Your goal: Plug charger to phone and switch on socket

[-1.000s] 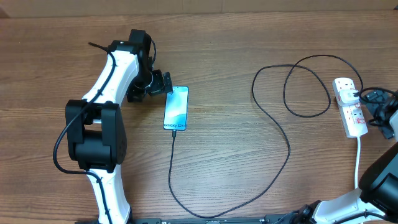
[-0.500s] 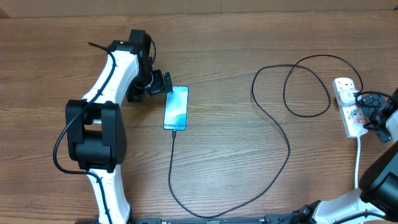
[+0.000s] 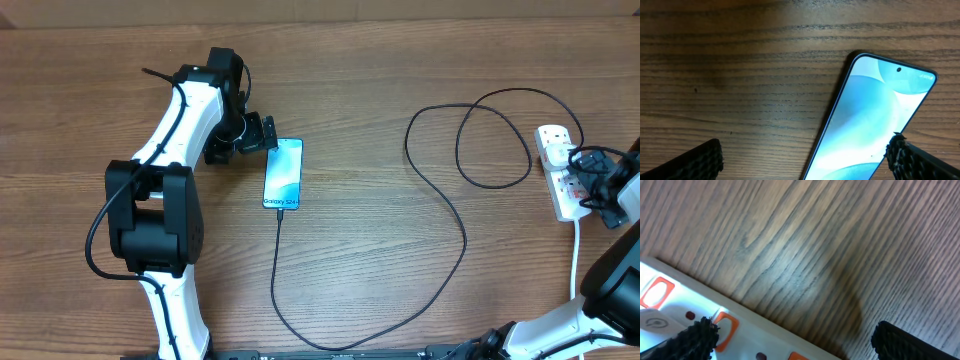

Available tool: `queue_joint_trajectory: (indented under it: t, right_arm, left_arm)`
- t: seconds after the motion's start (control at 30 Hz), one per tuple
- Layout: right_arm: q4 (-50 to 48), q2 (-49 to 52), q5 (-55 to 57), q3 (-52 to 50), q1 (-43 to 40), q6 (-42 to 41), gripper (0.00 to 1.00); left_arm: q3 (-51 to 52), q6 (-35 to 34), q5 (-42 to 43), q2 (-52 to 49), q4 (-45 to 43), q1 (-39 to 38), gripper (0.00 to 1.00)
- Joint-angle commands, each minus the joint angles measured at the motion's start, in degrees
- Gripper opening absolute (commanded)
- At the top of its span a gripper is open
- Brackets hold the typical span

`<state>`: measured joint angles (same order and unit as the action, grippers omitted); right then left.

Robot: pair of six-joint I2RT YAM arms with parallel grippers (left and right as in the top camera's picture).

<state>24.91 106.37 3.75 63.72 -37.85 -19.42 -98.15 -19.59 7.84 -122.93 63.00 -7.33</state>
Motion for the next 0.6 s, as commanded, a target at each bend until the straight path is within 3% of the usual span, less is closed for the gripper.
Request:
queue_joint_trajectory:
  t: [0.0,0.57]
  right_arm:
    - [-0.46,0.17,-1.33,-0.09,-0.11,0.44,1.0]
    - [0.68,0.17,-2.67,-0.15,-0.11,0.37,1.0]
  left_arm:
    - [-1.01,-0.79,-0.83,1.11,-0.07,0.57,1.0]
    - [-1.01,-0.79,-0.81,1.11,-0.07,0.57,1.0]
